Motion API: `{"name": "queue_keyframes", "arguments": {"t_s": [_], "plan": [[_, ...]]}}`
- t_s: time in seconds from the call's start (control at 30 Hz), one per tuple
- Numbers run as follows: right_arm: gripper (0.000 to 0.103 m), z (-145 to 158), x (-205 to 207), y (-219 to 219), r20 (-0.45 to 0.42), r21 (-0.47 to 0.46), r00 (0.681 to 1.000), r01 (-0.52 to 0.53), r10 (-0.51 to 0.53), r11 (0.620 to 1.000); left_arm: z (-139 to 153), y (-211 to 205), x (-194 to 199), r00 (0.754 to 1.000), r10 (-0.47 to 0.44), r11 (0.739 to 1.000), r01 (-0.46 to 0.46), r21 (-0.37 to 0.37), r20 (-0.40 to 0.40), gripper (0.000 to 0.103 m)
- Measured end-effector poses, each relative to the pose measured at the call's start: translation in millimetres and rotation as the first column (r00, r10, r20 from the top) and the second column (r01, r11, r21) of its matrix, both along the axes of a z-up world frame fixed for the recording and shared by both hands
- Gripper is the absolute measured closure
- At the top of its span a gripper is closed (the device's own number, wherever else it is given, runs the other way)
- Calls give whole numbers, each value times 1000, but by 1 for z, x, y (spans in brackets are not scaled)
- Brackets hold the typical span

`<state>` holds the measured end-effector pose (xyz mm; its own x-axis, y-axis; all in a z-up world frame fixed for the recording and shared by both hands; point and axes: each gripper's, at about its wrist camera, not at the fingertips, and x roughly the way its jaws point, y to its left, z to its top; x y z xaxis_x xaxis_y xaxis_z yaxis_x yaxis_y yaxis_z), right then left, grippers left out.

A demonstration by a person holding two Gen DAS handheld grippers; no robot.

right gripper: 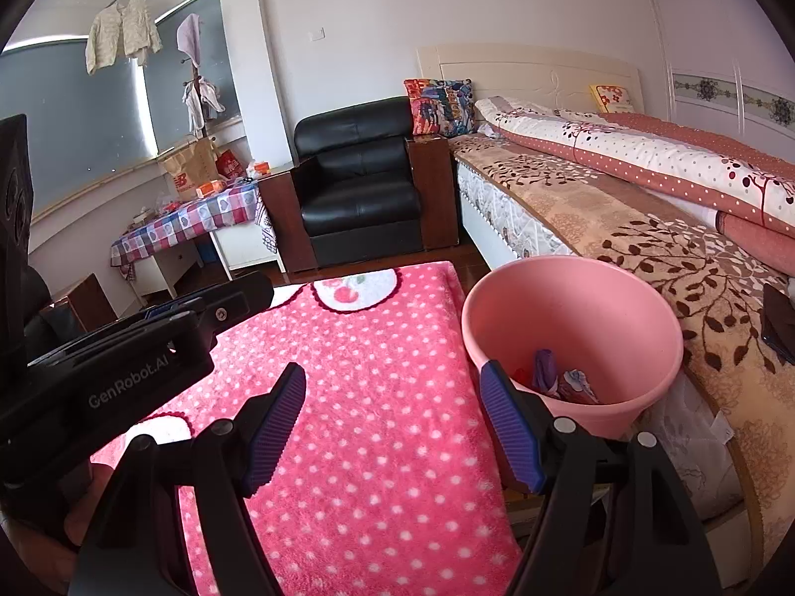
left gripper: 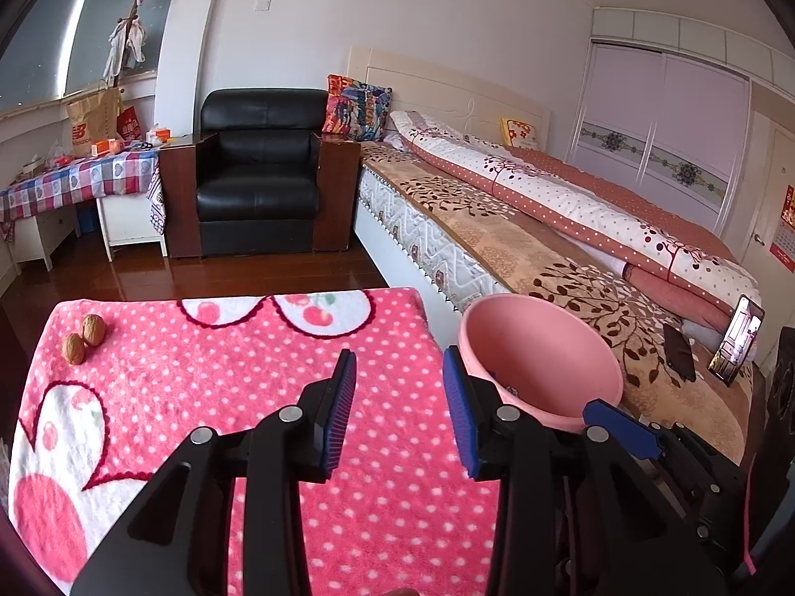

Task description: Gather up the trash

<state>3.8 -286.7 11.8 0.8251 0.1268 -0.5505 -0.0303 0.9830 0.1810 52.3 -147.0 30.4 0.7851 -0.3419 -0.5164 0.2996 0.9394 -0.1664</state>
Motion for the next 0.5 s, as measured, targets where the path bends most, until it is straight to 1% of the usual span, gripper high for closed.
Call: {"name": "queue_keyframes", "arguments": {"t_s": [0.5], "plan": [[31, 1, -2, 9, -7, -5, 1000, -13, 13, 1000, -2, 4, -1, 1000, 1, 1000, -1, 0, -10, 66]]}}
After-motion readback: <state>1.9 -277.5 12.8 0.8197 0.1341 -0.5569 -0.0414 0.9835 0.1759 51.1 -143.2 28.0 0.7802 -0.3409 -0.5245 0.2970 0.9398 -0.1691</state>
